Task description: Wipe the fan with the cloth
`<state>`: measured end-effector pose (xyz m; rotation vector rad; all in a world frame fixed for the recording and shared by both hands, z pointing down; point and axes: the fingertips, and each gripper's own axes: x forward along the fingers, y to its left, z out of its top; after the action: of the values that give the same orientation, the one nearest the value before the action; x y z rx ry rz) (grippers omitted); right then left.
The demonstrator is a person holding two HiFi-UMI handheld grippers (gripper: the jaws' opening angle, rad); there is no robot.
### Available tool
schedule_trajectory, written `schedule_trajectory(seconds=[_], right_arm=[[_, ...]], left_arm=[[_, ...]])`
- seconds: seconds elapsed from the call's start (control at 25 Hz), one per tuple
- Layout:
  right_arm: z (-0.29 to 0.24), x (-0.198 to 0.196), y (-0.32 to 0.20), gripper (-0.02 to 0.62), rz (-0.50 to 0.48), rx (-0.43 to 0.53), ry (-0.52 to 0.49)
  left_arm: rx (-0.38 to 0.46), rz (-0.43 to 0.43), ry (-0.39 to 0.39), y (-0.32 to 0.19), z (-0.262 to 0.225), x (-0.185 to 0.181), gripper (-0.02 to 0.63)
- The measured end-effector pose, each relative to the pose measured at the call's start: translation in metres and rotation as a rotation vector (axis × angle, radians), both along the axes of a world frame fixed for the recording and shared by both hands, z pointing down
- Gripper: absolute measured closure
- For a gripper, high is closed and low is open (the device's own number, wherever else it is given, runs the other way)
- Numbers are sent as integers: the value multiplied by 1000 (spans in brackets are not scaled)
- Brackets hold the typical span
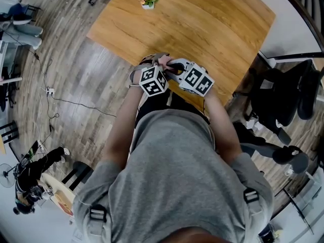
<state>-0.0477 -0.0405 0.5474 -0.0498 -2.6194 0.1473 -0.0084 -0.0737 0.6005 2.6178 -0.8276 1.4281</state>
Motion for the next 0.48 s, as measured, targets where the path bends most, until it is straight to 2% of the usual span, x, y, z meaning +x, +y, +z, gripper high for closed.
schedule_trajectory(seconds=[0.28, 0.48], right_arm=[[-10, 5, 8, 558, 27, -14, -112], [-23, 11, 2, 558, 65, 49, -189]], left_arm=[[11, -51, 34, -5, -8, -16, 216], [11, -100, 132, -6, -21, -16, 216]])
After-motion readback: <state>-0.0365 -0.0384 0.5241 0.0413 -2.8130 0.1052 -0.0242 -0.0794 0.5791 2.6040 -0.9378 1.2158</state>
